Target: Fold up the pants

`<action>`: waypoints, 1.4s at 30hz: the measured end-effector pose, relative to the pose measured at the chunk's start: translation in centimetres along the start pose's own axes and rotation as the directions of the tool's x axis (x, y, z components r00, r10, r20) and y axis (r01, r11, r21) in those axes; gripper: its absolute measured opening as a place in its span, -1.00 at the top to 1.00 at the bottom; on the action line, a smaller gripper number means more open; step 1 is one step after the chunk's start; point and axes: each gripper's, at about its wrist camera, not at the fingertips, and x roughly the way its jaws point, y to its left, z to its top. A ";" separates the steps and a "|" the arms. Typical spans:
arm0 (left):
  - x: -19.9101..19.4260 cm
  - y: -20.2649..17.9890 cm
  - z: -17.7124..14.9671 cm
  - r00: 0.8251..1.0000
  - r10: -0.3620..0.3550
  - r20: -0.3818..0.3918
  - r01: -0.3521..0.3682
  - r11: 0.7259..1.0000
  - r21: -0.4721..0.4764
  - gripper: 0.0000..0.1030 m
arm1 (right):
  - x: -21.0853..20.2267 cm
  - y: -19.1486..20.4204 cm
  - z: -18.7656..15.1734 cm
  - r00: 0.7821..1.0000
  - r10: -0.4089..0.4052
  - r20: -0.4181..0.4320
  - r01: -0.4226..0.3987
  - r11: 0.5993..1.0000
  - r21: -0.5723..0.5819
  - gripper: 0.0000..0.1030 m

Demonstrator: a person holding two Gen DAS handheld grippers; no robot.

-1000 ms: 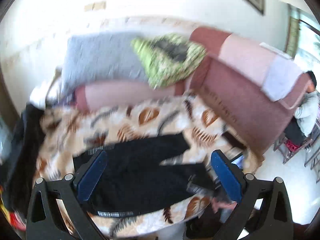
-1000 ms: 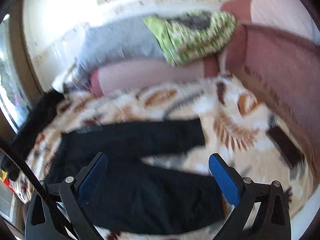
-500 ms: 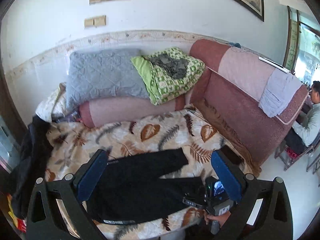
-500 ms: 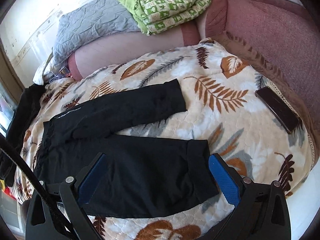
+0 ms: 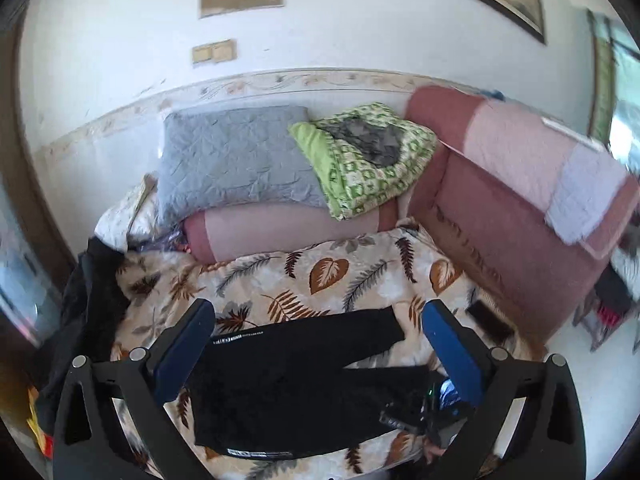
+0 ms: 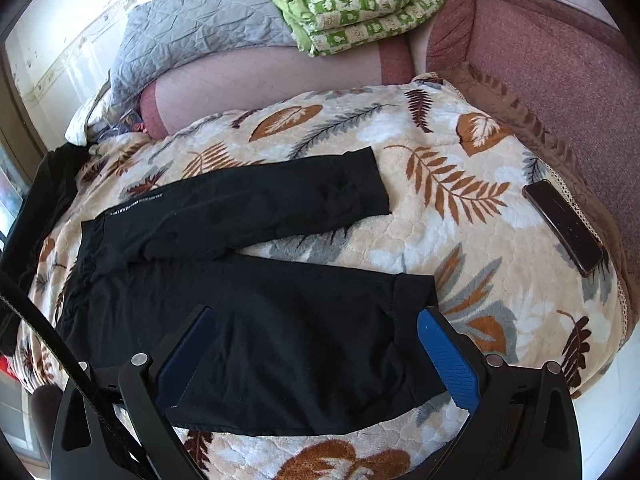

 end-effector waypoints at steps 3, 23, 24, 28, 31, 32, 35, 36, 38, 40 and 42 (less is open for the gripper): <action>2.4 -0.9 -2.8 0.999 0.000 -0.040 0.004 0.994 0.110 -1.00 | 0.1 0.2 0.1 1.000 -0.005 0.007 0.005 1.000 -0.002 -0.99; 24.9 16.7 -18.9 0.954 0.045 -0.297 -0.110 0.972 -0.207 -1.00 | 1.7 0.6 5.2 0.990 0.053 0.132 -0.023 0.975 -0.223 -0.90; 25.7 17.1 -19.1 0.952 0.037 -0.304 -0.106 0.971 -0.213 -1.00 | 2.7 1.0 5.5 0.991 0.072 0.111 -0.042 0.967 -0.249 -0.86; 30.9 18.4 -19.1 0.933 -0.018 -0.359 -0.066 0.973 -0.220 -0.08 | 7.0 3.4 7.5 0.989 0.147 0.011 -0.133 0.926 -0.353 -0.71; 34.9 19.1 -18.3 0.923 -0.037 -0.382 -0.041 0.980 -0.196 0.01 | 10.0 4.5 9.9 0.981 0.185 -0.050 -0.190 0.899 -0.395 -0.70; 36.7 19.5 -18.0 0.921 -0.043 -0.388 -0.029 0.983 -0.179 0.01 | 11.3 4.6 11.1 0.978 0.197 -0.074 -0.210 0.894 -0.396 -0.71; 40.4 20.4 -17.6 0.906 -0.060 -0.418 -0.005 0.988 -0.153 0.00 | 14.7 4.5 14.1 0.970 0.211 -0.121 -0.242 0.889 -0.389 -0.71; 42.3 21.0 -17.3 0.899 -0.077 -0.432 0.011 0.988 -0.154 0.00 | 15.5 4.4 14.6 0.969 0.212 -0.131 -0.246 0.888 -0.388 -0.71; 44.8 21.8 -17.3 0.885 -0.107 -0.452 0.037 0.986 -0.162 -0.01 | 17.9 4.0 16.2 0.966 0.204 -0.157 -0.251 0.884 -0.394 -0.71; 46.6 22.4 -17.3 0.876 -0.132 -0.463 0.062 0.985 -0.163 -0.01 | 20.1 3.8 17.3 0.962 0.197 -0.188 -0.258 0.877 -0.404 -0.71; 48.6 22.9 -17.2 0.862 -0.164 -0.480 0.104 0.983 -0.149 -0.01 | 21.8 3.8 18.2 0.954 0.210 -0.214 -0.282 0.868 -0.408 -0.69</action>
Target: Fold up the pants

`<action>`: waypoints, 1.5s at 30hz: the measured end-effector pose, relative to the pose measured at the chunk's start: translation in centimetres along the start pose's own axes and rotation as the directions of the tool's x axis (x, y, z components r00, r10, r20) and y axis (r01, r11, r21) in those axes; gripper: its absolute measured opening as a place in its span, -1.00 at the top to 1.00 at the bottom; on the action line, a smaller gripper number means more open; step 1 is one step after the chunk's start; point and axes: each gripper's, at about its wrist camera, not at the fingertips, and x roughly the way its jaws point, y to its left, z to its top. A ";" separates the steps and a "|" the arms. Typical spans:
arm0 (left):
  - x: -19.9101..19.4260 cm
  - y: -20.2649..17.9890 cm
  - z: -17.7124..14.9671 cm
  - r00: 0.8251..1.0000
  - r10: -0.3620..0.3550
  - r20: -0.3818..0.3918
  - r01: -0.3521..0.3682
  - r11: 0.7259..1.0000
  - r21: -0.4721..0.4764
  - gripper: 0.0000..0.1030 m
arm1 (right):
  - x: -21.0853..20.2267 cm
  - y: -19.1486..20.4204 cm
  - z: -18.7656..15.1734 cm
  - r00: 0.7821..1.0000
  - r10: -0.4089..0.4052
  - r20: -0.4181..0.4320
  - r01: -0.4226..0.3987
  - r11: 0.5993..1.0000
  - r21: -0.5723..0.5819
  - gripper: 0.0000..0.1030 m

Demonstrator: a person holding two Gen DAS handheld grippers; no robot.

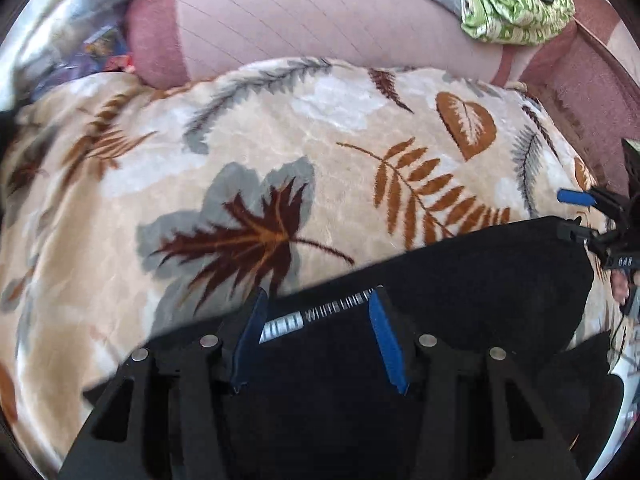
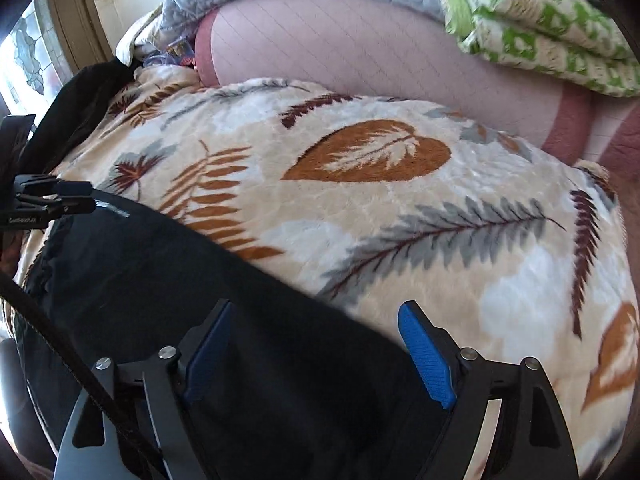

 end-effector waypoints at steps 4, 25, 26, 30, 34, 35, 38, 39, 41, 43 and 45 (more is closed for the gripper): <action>2.5 0.1 1.0 0.998 -0.041 -0.054 0.045 0.996 0.073 -0.09 | 2.1 -1.2 0.9 0.998 0.060 -0.035 -0.060 0.998 -0.001 -0.65; 0.4 -2.7 -0.2 0.998 -0.062 -0.022 0.065 0.975 0.212 0.85 | 2.8 -0.7 -1.3 0.982 0.176 -0.074 -0.176 0.984 0.005 0.82; -0.3 -3.0 -0.6 0.998 -0.061 -0.009 0.061 0.976 0.211 0.85 | 2.5 -0.6 -1.4 0.983 0.173 -0.067 -0.173 0.985 0.014 0.83; -3.2 -4.5 -2.6 0.998 -0.050 0.029 0.042 0.974 0.224 0.93 | 0.5 0.7 -1.9 0.987 0.153 -0.040 -0.152 0.988 0.010 0.84; -6.8 -5.5 -5.2 0.995 -0.061 0.080 0.044 0.979 0.201 0.93 | -3.3 2.6 -3.1 0.991 0.134 0.012 -0.134 0.991 -0.002 0.84; -7.8 -5.6 -6.2 0.993 -0.066 0.095 0.048 0.981 0.189 0.93 | -4.0 2.9 -3.4 0.991 0.133 0.020 -0.133 0.991 -0.003 0.84; -10.8 -6.0 -9.5 0.986 -0.097 0.138 0.078 0.988 0.136 0.93 | -6.8 4.3 -5.4 0.989 0.140 0.045 -0.140 0.990 -0.004 0.84; -11.4 -6.2 -10.3 0.984 -0.101 0.147 0.084 0.989 0.123 0.93 | -7.7 4.9 -6.3 0.989 0.143 0.049 -0.142 0.990 -0.006 0.84; -13.0 -6.5 -13.2 0.979 -0.114 0.170 0.100 0.991 0.090 0.93 | -9.6 6.5 -8.8 0.985 0.162 0.053 -0.162 0.987 -0.012 0.84; -14.6 -7.1 -16.5 0.974 -0.126 0.189 0.117 0.992 0.056 0.92 | -10.7 7.8 -11.0 0.983 0.176 0.048 -0.176 0.984 -0.017 0.84; -15.7 -7.6 -20.0 0.968 -0.148 0.202 0.149 0.989 0.008 0.92 | -11.8 9.4 -13.9 0.979 0.199 0.032 -0.198 0.980 -0.017 0.84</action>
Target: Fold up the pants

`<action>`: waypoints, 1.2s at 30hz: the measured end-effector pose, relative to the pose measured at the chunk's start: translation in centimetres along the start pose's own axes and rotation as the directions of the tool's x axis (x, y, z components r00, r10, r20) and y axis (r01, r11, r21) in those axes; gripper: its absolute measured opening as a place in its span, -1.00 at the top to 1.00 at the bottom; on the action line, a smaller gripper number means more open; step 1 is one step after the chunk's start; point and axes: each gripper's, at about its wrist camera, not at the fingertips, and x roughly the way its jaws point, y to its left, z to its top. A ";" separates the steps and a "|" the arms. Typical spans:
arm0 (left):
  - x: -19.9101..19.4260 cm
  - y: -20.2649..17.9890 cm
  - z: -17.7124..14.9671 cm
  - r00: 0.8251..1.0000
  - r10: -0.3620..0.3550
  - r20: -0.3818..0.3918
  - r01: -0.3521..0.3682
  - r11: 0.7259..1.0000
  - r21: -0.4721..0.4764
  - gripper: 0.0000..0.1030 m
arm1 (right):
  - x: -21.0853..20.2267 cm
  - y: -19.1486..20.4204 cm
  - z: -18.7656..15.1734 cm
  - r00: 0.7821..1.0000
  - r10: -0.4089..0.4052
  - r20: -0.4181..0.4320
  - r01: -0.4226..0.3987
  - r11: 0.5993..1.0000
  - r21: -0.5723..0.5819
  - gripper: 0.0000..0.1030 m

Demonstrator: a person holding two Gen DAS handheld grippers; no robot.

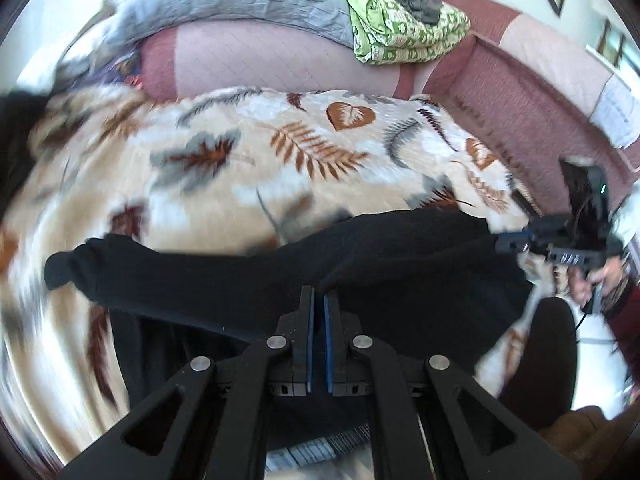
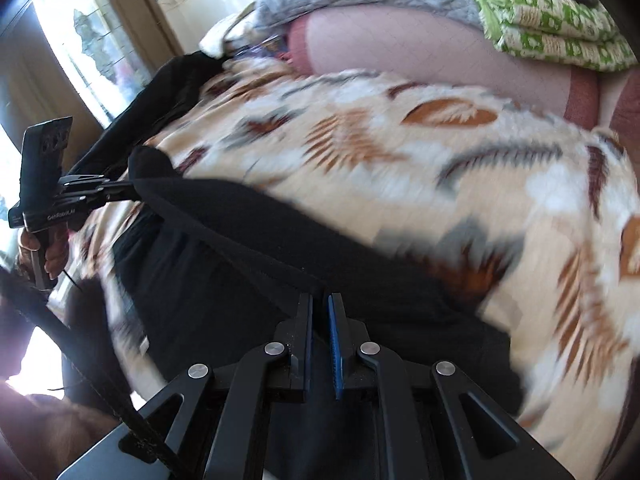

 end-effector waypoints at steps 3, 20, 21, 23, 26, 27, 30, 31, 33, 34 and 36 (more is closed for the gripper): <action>-0.9 -0.6 -4.1 1.000 0.006 -0.011 -0.006 0.999 -0.053 0.90 | -0.4 2.2 -4.2 0.999 0.015 -0.038 -0.015 1.000 0.002 0.85; -4.8 2.2 -10.0 0.982 0.191 0.001 -0.180 0.923 -0.341 0.01 | -6.9 -2.5 -12.7 0.977 -0.212 0.006 0.203 0.946 0.254 0.40; -4.9 2.1 -9.7 0.982 0.191 0.008 -0.176 0.920 -0.350 -0.01 | -7.2 -3.0 -12.5 0.974 -0.227 0.014 0.215 0.940 0.266 0.38; -4.9 1.7 -9.4 0.983 0.184 0.016 -0.166 0.919 -0.357 -0.01 | -7.3 -3.6 -11.6 0.972 -0.234 0.037 0.214 0.934 0.287 0.12; -4.7 1.0 -9.2 0.985 0.173 0.013 -0.157 0.921 -0.356 -0.05 | -5.7 -4.3 -9.3 0.968 -0.241 0.065 0.210 0.929 0.305 -0.10; -4.7 0.9 -9.1 0.985 0.172 0.012 -0.157 0.921 -0.357 -0.06 | -4.9 -4.3 -8.8 0.967 -0.248 0.062 0.218 0.926 0.308 -0.10; -4.8 1.0 -9.3 0.985 0.175 0.008 -0.160 0.915 -0.371 -0.07 | -2.0 -4.8 -7.2 0.957 -0.290 0.015 0.274 0.917 0.290 -0.09; -4.9 1.1 -9.3 0.984 0.176 0.006 -0.160 0.913 -0.375 -0.07 | -1.0 -4.9 -7.1 0.951 -0.310 -0.015 0.302 0.912 0.278 -0.07; -5.1 1.3 -9.5 0.984 0.176 0.004 -0.161 0.909 -0.385 -0.08 | 0.1 -4.9 -7.1 0.943 -0.326 -0.061 0.331 0.910 0.250 0.67; -5.1 1.5 -9.5 0.985 0.171 0.004 -0.156 0.907 -0.391 -0.08 | -0.1 -4.7 -7.2 0.947 -0.317 -0.053 0.320 0.914 0.249 0.76; -5.1 1.9 -9.4 0.987 0.161 0.008 -0.144 0.903 -0.404 -0.08 | -1.7 -3.5 -7.3 0.944 -0.329 -0.002 0.320 0.917 0.240 0.78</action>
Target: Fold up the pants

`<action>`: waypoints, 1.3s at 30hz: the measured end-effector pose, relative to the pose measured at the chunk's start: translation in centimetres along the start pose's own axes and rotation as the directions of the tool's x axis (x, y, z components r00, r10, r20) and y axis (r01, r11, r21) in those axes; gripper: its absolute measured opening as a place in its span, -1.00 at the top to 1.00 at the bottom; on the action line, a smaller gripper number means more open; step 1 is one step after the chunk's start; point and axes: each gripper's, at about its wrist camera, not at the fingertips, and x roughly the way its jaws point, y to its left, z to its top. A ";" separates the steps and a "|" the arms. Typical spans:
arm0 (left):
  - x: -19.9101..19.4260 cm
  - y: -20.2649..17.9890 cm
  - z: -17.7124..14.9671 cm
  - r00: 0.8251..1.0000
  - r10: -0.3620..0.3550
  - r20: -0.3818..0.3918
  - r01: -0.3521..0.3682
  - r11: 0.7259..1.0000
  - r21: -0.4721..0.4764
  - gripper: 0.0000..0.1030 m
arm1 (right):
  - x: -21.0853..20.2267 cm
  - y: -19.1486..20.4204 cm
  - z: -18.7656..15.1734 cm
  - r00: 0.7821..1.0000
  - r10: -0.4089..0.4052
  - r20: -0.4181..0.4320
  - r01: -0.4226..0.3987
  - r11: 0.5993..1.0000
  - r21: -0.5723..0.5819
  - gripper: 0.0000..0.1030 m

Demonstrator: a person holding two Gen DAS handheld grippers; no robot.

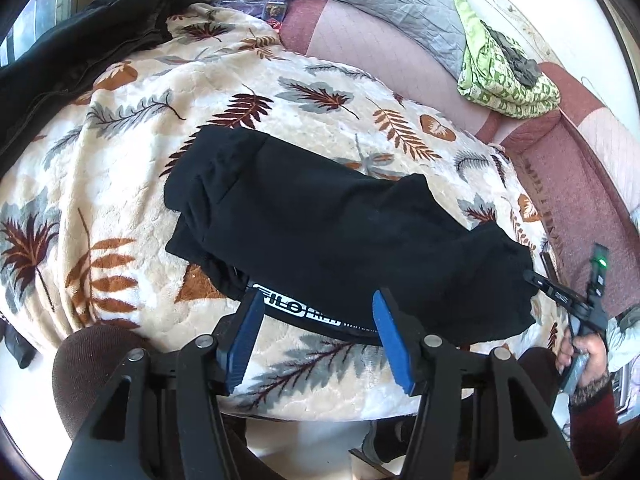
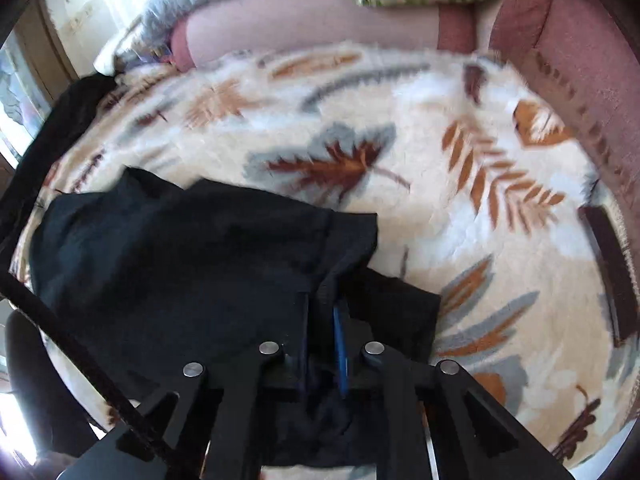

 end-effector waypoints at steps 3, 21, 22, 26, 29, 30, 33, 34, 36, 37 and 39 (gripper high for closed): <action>0.3 -0.3 0.4 1.000 -0.030 0.001 0.030 1.000 -0.003 -0.08 | -3.1 0.3 -0.7 0.999 -0.005 0.047 0.005 1.000 -0.001 0.78; 2.2 -2.0 0.5 0.997 -0.057 -0.046 0.058 0.998 0.020 -0.10 | -1.4 -5.7 -2.4 0.999 0.000 0.032 -0.007 0.978 0.209 -0.29; 2.3 -2.2 0.5 0.998 -0.052 -0.048 0.053 0.998 0.029 -0.10 | -0.9 -5.5 -2.1 1.000 -0.003 0.029 -0.003 0.979 0.203 -0.29; 2.4 -2.4 0.3 0.998 -0.046 -0.053 0.049 0.998 0.041 -0.10 | 1.0 -4.7 -1.5 0.999 -0.050 0.008 0.048 0.985 0.165 -0.29; 2.6 -2.4 0.3 0.997 -0.055 -0.057 0.057 0.998 0.035 -0.11 | -0.7 -2.8 -1.6 0.982 -0.162 0.095 0.155 0.985 0.078 -0.29; 2.7 -2.5 0.3 0.997 -0.056 -0.058 0.058 0.998 0.034 -0.11 | -1.2 -2.3 -1.6 0.980 -0.162 0.118 0.156 0.986 0.053 -0.29; 3.2 -2.6 0.2 0.995 -0.066 -0.070 0.068 0.997 0.028 -0.12 | -1.6 -0.8 -1.3 0.988 -0.098 0.120 0.103 0.994 -0.037 -0.29; 3.3 -2.8 0.1 0.995 -0.069 -0.072 0.071 0.997 0.028 -0.12 | -0.7 -0.5 -1.2 0.992 -0.094 0.086 0.099 0.993 -0.058 -0.23; 3.1 -3.1 -0.1 0.995 -0.066 -0.072 0.069 0.997 0.039 -0.12 | 0.7 -0.2 -1.1 0.995 -0.094 0.033 0.096 0.992 -0.080 0.55; 3.0 -3.1 -0.1 0.995 -0.064 -0.070 0.067 0.997 0.045 -0.12 | 1.1 -0.1 -1.1 0.995 -0.094 0.015 0.095 0.992 -0.084 0.67; 2.8 -3.0 -0.1 0.996 -0.059 -0.064 0.062 0.997 0.048 -0.12 | 0.8 -0.2 -0.9 0.994 -0.096 0.042 0.099 0.992 -0.078 0.69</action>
